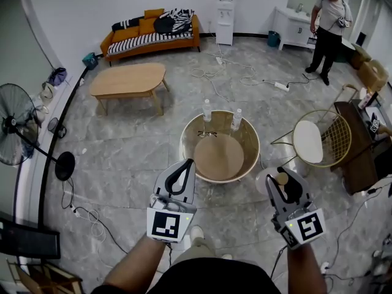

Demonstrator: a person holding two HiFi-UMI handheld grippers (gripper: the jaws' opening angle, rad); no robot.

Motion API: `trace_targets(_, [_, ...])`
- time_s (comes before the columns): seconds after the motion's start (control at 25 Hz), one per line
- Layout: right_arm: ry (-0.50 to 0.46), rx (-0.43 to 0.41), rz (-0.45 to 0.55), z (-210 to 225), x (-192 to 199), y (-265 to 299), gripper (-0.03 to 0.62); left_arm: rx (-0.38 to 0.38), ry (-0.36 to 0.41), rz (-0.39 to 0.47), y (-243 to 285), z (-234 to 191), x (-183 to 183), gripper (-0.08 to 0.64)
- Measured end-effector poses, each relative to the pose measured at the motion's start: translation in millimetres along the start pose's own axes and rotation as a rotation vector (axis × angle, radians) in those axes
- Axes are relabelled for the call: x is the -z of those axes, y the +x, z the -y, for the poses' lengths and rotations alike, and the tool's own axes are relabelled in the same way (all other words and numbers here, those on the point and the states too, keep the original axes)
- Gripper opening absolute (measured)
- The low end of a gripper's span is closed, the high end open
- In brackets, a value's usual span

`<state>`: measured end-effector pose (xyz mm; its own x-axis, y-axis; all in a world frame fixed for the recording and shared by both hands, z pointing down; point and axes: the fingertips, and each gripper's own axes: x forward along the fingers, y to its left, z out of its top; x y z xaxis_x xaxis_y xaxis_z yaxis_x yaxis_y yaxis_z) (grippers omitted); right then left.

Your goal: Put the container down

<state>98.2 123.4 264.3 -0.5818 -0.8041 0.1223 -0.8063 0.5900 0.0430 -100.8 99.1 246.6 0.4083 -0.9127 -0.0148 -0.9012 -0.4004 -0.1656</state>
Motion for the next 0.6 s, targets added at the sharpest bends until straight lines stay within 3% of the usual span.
trace_targets(0.6, [0.029,0.085,0.017,-3.1,-13.9,80.2,0.147,0.096,-0.018,0.023,45.0,-65.4,21.4,0.015])
